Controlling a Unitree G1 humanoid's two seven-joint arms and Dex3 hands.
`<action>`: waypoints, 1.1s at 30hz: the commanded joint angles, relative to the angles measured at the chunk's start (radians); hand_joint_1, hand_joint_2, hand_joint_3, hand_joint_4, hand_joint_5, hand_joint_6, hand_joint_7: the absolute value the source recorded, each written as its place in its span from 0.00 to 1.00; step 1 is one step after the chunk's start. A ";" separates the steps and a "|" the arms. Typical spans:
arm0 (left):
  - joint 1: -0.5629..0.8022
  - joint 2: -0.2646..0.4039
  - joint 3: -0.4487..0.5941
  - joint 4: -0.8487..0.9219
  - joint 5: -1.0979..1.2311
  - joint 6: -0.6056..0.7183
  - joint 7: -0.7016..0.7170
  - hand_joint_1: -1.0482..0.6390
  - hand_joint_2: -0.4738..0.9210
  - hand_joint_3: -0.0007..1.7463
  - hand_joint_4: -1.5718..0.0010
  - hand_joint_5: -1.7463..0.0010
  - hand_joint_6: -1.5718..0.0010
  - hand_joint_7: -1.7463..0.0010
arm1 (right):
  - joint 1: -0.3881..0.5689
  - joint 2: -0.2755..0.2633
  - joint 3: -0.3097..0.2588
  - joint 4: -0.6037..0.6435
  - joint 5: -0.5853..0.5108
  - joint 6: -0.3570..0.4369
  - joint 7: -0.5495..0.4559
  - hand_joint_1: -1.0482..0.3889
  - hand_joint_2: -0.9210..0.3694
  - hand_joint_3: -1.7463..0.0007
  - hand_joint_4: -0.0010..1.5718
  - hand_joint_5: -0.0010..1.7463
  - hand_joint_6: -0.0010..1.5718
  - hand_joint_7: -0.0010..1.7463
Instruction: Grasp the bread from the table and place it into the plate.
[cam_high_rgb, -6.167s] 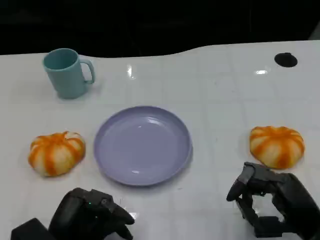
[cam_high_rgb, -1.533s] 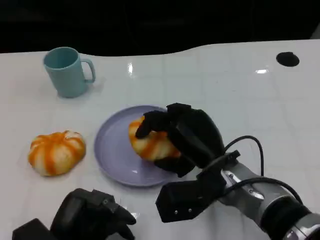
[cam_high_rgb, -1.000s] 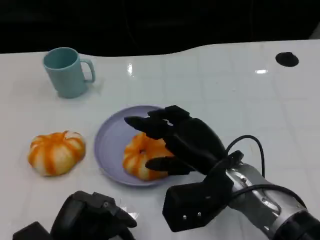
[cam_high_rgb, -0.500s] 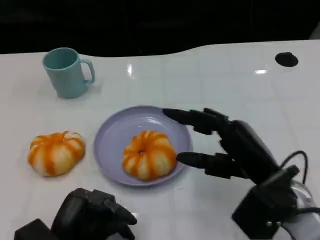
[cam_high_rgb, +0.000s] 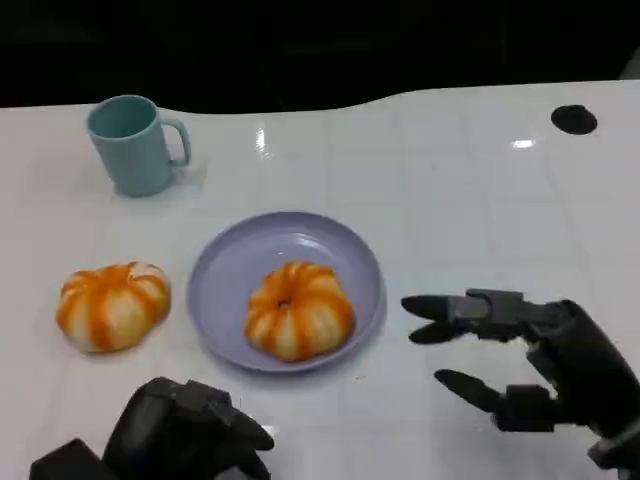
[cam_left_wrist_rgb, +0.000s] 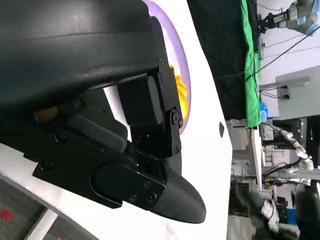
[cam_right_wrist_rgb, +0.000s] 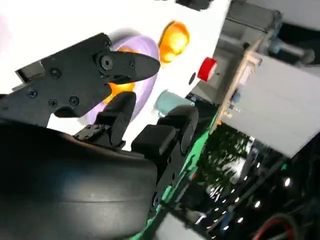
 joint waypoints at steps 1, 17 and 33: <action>0.004 0.011 0.006 -0.002 -0.014 -0.002 -0.001 0.00 0.99 0.00 0.09 0.60 0.00 0.84 | 0.078 0.035 -0.042 -0.064 0.104 0.053 0.021 0.68 0.11 0.67 0.55 0.52 0.68 0.10; 0.005 0.030 0.012 0.005 -0.026 -0.011 -0.016 0.00 0.99 0.00 0.09 0.60 0.00 0.84 | 0.106 0.091 -0.101 0.029 -0.023 0.034 -0.017 0.62 0.37 0.27 0.54 1.00 0.47 0.90; -0.003 0.029 0.019 0.021 -0.039 -0.011 -0.033 0.00 0.99 0.00 0.09 0.60 0.00 0.85 | 0.061 0.113 -0.125 0.123 -0.052 0.006 -0.013 0.59 0.39 0.27 0.55 1.00 0.47 0.92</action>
